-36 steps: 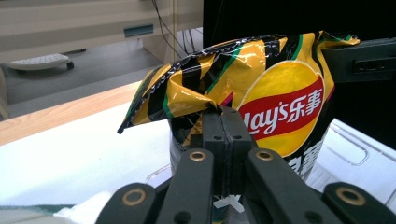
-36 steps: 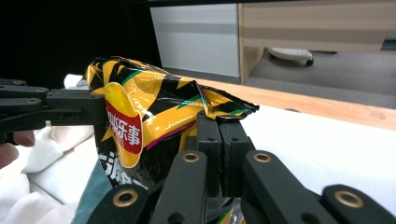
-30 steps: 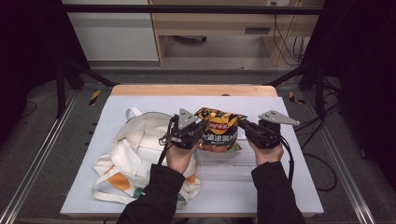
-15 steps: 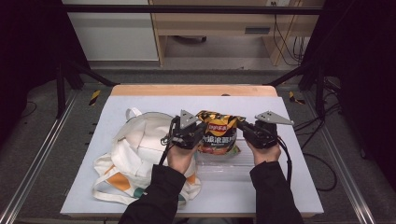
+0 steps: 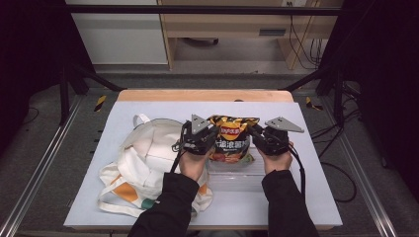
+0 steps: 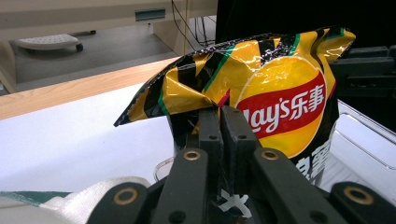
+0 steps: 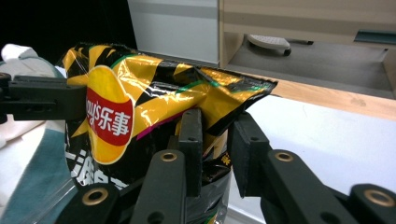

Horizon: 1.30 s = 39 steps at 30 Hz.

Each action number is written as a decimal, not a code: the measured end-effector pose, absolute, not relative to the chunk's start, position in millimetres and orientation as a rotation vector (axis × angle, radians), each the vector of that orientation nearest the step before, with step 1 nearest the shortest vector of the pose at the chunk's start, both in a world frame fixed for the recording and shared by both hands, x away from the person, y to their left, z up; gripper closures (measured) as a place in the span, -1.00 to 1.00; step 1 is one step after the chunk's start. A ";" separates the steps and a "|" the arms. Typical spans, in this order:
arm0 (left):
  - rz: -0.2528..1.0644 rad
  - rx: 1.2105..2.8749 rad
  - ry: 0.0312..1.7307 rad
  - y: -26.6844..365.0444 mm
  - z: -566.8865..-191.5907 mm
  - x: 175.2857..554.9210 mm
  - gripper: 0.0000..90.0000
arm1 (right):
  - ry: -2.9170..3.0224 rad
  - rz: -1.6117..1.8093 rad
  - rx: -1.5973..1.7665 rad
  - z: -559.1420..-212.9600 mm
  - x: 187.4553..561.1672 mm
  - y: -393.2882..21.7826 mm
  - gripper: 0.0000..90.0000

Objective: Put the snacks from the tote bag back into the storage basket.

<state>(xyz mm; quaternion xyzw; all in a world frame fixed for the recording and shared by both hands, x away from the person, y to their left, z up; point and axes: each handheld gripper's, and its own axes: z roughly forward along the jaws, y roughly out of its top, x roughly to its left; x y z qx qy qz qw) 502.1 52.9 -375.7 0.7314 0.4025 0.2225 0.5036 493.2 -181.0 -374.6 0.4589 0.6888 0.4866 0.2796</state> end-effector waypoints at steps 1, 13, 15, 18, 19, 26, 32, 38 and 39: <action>0.540 1.764 0.970 53.0 -376.0 502.8 0.91 | 1.846 1.299 1.225 -375.1 493.8 -180.3 0.65; 0.544 1.759 0.923 55.8 -377.2 504.5 0.24 | 1.818 1.275 1.187 -375.9 494.8 -182.0 0.28; 0.546 1.757 0.909 59.7 -375.6 502.7 0.14 | 1.801 1.300 1.179 -372.8 492.2 -185.3 0.15; 0.559 1.751 0.890 69.0 -372.3 498.9 0.00 | 1.785 1.344 1.175 -368.0 488.2 -189.7 0.06; 0.552 1.751 0.891 72.9 -371.3 497.9 -0.04 | 1.785 1.344 1.174 -367.0 486.8 -190.8 0.02; 0.559 1.752 0.886 106.8 -368.4 489.0 -0.13 | 1.802 1.345 1.144 -360.6 474.6 -194.5 -0.18; 0.579 1.778 0.901 138.4 -369.2 477.4 -0.15 | 1.833 1.351 1.122 -358.1 464.2 -197.6 -0.30; 0.621 1.804 0.892 171.2 -371.3 458.8 -0.15 | 1.850 1.328 1.103 -359.9 452.8 -201.6 -0.37; 0.629 1.805 0.893 176.9 -372.4 455.8 -0.15 | 1.852 1.327 1.101 -360.1 451.4 -202.2 -0.39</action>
